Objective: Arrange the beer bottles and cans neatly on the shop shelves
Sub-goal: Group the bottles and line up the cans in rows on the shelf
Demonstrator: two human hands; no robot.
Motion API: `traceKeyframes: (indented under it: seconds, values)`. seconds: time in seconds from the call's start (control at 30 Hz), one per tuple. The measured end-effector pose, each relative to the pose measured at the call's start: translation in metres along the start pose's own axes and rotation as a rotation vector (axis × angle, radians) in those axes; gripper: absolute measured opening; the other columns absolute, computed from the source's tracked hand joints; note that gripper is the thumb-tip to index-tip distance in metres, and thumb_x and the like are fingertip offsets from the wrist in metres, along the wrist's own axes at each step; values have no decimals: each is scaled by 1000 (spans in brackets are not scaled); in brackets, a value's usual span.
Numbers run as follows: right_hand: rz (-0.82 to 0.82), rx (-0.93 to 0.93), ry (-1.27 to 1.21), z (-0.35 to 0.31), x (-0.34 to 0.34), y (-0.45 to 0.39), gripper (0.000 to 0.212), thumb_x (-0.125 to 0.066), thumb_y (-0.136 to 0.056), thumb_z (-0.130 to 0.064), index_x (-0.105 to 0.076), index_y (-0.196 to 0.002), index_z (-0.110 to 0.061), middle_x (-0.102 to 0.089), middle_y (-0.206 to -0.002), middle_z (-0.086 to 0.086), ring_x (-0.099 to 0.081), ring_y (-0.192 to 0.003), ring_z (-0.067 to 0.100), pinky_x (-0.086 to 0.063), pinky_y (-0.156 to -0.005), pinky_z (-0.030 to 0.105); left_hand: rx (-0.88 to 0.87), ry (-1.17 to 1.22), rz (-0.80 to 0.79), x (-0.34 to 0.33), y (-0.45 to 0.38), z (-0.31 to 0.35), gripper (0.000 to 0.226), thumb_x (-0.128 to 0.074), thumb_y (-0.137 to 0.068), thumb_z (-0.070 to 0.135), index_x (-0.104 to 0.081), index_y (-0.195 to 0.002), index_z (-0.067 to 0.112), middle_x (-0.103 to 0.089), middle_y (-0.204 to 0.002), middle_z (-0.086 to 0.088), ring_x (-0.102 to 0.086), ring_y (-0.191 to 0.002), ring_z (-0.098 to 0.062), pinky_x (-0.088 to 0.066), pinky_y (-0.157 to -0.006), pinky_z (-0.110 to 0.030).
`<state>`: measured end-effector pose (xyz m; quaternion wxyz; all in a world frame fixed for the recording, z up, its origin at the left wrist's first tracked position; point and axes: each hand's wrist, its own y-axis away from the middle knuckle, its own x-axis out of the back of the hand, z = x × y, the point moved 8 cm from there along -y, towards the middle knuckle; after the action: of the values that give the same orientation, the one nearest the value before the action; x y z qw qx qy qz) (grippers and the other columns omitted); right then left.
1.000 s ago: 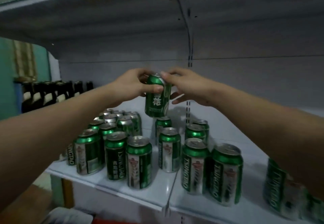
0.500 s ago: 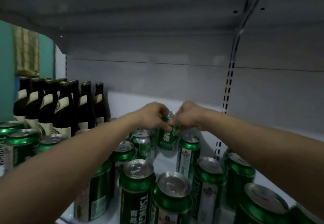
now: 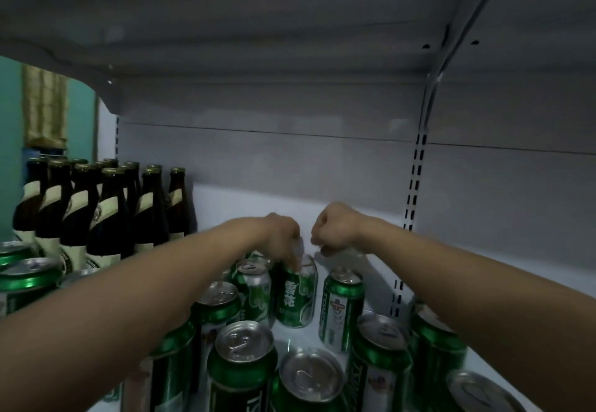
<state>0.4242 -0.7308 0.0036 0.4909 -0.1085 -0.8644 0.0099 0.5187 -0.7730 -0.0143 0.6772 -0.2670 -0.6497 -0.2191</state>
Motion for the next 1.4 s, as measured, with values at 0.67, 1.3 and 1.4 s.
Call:
traceKeyframes:
  seconds: [0.67, 1.3, 1.4]
  values:
    - [254, -47, 174, 101, 198, 264, 22, -52, -100, -24, -66, -92, -10, -69, -80, 2, -61, -63, 16, -47, -52, 25, -400, 317, 248, 100, 97, 298, 27, -58, -96, 37, -68, -111, 18, -65, -102, 2, -58, -82, -7, -42, -64, -22]
    - [512, -630, 173, 333, 261, 482, 27, -58, -97, -21, -61, -108, 3, -69, -91, 23, -72, -70, 33, -62, -61, 44, -669, 766, -84, -19, 132, 584, 31, -64, -90, 25, -59, -119, 14, -61, -89, -4, -61, -76, -21, -58, -67, -36]
    - [493, -682, 225, 359, 249, 489, 39, -59, -97, -33, -59, -111, 3, -66, -101, 23, -69, -85, 37, -58, -79, 51, -657, 842, -159, -48, 130, 603, 17, -63, -91, 14, -58, -107, 14, -54, -74, 0, -51, -66, -15, -46, -61, -30]
